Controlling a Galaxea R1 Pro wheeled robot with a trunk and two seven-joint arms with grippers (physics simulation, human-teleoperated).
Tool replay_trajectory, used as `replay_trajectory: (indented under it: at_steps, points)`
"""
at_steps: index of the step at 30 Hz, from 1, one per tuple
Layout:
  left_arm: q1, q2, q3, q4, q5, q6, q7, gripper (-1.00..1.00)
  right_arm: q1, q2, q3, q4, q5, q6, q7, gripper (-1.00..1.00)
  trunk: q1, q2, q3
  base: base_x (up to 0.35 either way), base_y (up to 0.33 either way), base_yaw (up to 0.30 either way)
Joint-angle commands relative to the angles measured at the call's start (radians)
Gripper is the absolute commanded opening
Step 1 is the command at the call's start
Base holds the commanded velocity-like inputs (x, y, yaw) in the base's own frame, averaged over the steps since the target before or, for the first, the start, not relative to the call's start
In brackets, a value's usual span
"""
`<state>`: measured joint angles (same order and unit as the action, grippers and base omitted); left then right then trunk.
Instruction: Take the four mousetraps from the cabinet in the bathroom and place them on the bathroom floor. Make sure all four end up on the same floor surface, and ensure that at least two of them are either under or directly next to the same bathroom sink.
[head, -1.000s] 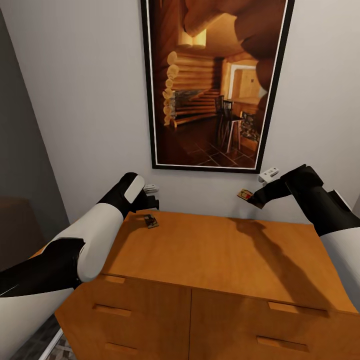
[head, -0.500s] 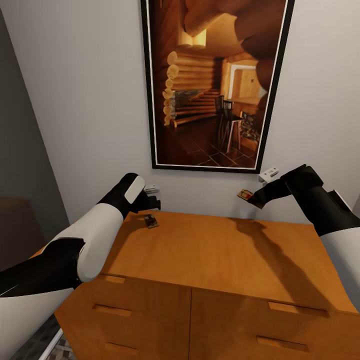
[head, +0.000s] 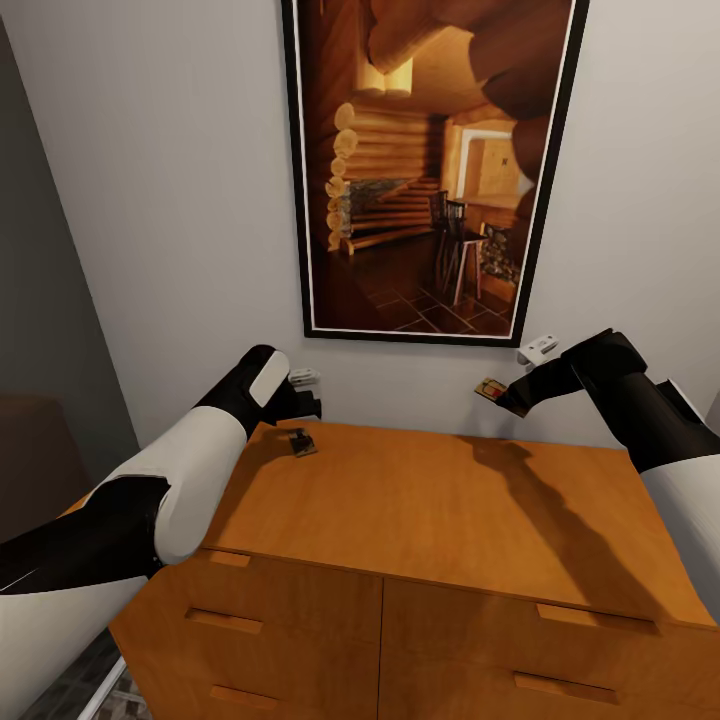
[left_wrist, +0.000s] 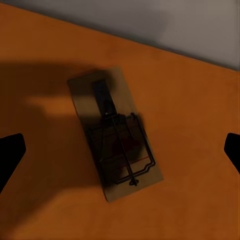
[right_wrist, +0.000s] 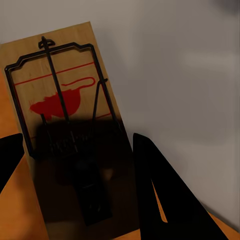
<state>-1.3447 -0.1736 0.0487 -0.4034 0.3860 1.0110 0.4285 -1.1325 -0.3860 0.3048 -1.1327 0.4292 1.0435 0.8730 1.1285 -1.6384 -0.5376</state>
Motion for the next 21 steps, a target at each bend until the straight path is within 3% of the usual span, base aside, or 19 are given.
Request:
replay_trajectory:
  at_steps: [1,21]
  points:
    - [-0.001,-0.001,0.005,-0.001,0.007,0.003,0.009,1.0,-0.001,-0.001,0.002,-0.001,0.008,0.004,0.008,-1.0,0.0,-0.001,-0.001,0.0,0.0,0.0]
    - [-0.001,-0.001,0.007,0.001,0.009,0.002,0.01,1.0,-0.001,-0.002,0.002,-0.001,0.008,0.004,0.008,-1.0,0.0,-0.001,-0.001,0.0,0.0,0.0]
